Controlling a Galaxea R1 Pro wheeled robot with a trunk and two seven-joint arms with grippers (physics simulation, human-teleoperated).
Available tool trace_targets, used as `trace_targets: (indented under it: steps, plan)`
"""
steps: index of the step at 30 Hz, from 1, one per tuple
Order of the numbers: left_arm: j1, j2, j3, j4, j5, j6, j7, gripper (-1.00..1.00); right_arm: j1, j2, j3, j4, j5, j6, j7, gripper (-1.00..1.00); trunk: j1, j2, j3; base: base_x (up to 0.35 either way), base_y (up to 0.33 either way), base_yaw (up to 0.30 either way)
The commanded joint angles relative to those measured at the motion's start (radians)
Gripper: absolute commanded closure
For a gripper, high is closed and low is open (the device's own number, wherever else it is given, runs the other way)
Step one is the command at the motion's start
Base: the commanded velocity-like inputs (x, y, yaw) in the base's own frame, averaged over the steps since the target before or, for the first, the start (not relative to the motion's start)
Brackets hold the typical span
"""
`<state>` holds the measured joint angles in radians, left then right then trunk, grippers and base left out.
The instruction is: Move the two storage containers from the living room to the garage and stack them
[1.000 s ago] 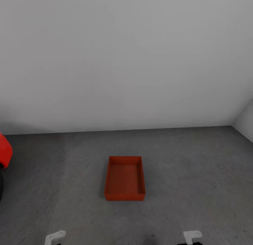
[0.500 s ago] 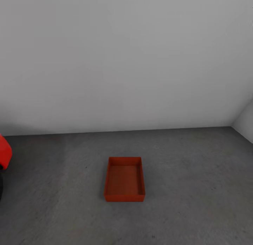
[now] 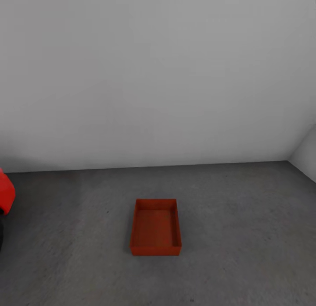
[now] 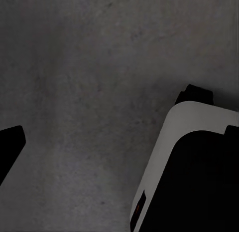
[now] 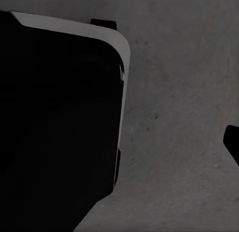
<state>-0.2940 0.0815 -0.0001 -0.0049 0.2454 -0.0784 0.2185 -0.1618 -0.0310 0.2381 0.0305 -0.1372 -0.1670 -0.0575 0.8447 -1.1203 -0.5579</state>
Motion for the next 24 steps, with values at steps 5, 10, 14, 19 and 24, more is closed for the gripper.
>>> trace_targets:
  steps: [5, 10, 14, 19, 24]
  plan:
    - [0.0, -0.003, -0.001, 0.002, 0.009, -0.003, 0.001, -1.0, -0.001, 0.001, 0.008, 0.004, -0.01, -0.005, 0.007, -1.0, 0.0, 0.0, 0.007, 0.0, 0.0, 0.0]
    - [0.0, -0.001, -0.002, 0.001, 0.004, -0.004, 0.001, -1.0, -0.001, 0.001, 0.009, 0.004, -0.009, -0.004, 0.012, -1.0, 0.0, 0.0, 0.016, 0.0, 0.0, 0.0]
    - [0.0, -0.001, -0.001, 0.001, 0.006, -0.004, 0.001, -1.0, -0.001, 0.002, 0.009, 0.004, -0.009, -0.001, 0.016, -1.0, 0.0, 0.0, 0.022, 0.0, 0.0, 0.0]
    - [0.0, -0.002, -0.002, 0.002, 0.006, -0.004, 0.001, -1.0, -0.001, 0.001, 0.008, 0.004, -0.01, 0.0, 0.019, -1.0, 0.0, 0.0, 0.031, 0.0, 0.0, 0.0]
    - [0.0, -0.002, -0.002, 0.001, 0.005, -0.004, 0.001, -1.0, -0.001, 0.001, 0.007, 0.004, -0.01, -0.002, 0.023, -1.0, 0.0, 0.0, 0.039, 0.0, 0.0, 0.0]
